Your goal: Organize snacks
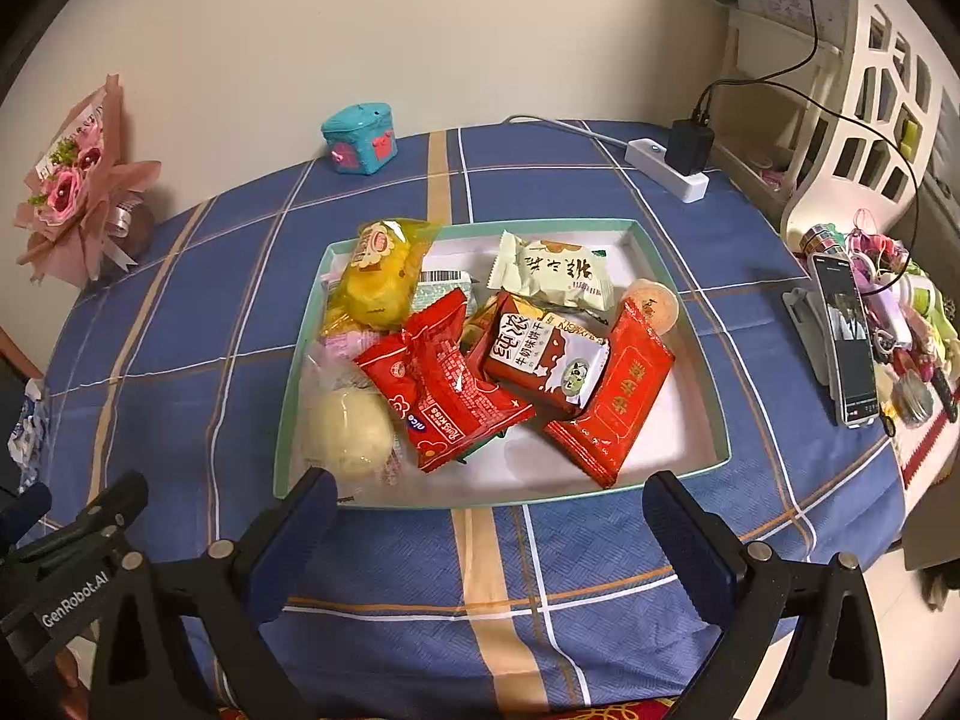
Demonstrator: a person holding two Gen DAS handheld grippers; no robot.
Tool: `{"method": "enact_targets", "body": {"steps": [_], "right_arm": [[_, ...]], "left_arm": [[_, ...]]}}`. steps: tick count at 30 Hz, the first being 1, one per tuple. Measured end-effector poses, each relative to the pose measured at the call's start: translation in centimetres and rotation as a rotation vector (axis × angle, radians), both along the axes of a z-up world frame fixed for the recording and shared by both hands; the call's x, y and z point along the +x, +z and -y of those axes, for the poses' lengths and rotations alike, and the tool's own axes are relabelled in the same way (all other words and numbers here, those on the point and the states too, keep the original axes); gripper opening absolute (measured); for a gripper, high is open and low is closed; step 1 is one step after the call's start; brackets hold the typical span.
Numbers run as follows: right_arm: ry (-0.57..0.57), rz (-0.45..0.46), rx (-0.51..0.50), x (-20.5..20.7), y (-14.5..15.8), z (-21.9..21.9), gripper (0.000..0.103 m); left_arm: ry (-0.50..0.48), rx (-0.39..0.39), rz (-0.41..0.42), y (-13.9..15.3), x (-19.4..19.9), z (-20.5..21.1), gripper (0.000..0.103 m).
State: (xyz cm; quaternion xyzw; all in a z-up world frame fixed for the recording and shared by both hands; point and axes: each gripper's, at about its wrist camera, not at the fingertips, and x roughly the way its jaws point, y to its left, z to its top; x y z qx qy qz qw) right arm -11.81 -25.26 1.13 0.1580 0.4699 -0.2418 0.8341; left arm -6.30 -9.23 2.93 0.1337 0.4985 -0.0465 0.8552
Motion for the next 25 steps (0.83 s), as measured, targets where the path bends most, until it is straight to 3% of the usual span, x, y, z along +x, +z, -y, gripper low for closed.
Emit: {"method": "enact_targets", "body": {"steps": [18,25], "right_arm": [[0.025,-0.024,-0.016,0.61,-0.21,-0.68,0.103],[0.029,-0.023,-0.015,0.64,-0.22,-0.75,0.103]], "left_arm": [[0.023,-0.015,-0.002,0.18,0.38,-0.49,0.102],[-0.005,-0.033,0.036,0.82,-0.02,-0.29,0.102]]}}
